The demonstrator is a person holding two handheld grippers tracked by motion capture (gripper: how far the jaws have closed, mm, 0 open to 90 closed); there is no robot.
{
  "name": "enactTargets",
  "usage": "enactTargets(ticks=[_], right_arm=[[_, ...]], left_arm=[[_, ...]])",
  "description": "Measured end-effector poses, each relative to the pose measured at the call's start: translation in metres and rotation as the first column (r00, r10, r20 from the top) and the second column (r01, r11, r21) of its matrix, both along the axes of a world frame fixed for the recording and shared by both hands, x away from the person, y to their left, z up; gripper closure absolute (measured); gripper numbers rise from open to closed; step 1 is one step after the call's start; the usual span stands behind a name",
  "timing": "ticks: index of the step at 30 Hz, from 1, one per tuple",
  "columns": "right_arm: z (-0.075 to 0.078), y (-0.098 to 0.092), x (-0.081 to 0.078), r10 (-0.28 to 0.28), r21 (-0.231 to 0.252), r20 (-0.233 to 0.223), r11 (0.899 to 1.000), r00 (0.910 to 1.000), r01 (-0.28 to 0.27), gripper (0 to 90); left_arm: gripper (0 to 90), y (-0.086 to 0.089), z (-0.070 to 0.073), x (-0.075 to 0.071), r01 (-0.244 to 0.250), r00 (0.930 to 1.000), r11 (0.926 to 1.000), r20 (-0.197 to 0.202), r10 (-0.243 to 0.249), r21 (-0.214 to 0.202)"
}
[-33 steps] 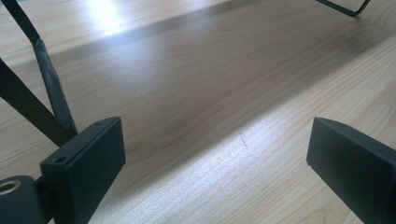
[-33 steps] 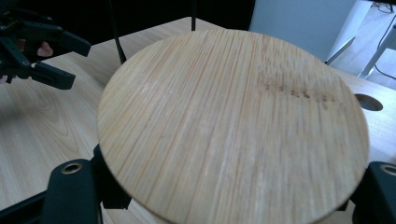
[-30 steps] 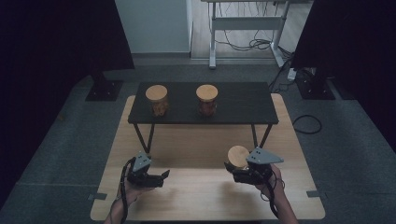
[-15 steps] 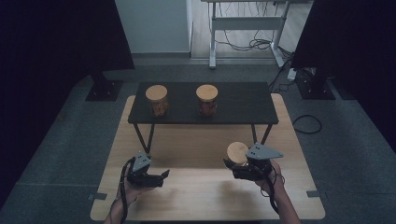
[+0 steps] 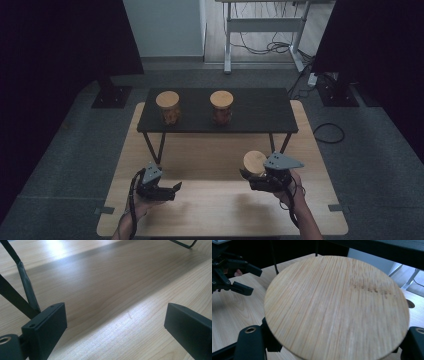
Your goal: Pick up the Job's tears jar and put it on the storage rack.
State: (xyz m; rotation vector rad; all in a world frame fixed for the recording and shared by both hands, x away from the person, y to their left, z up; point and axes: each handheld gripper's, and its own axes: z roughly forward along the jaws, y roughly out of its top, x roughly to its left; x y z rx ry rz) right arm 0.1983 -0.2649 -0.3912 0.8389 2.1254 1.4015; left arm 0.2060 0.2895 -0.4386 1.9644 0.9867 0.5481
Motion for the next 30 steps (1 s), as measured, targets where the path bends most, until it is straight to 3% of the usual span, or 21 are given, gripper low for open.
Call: enactTargets(ticks=[30], right_arm=[[0.011,0.000,0.001,0.001,0.009,0.026,1.000,0.9997,-0.001,24.6]], left_arm=[[4.0,0.000,0.000,0.000,0.003,1.0000,1.0000,0.000,-0.003,0.001]])
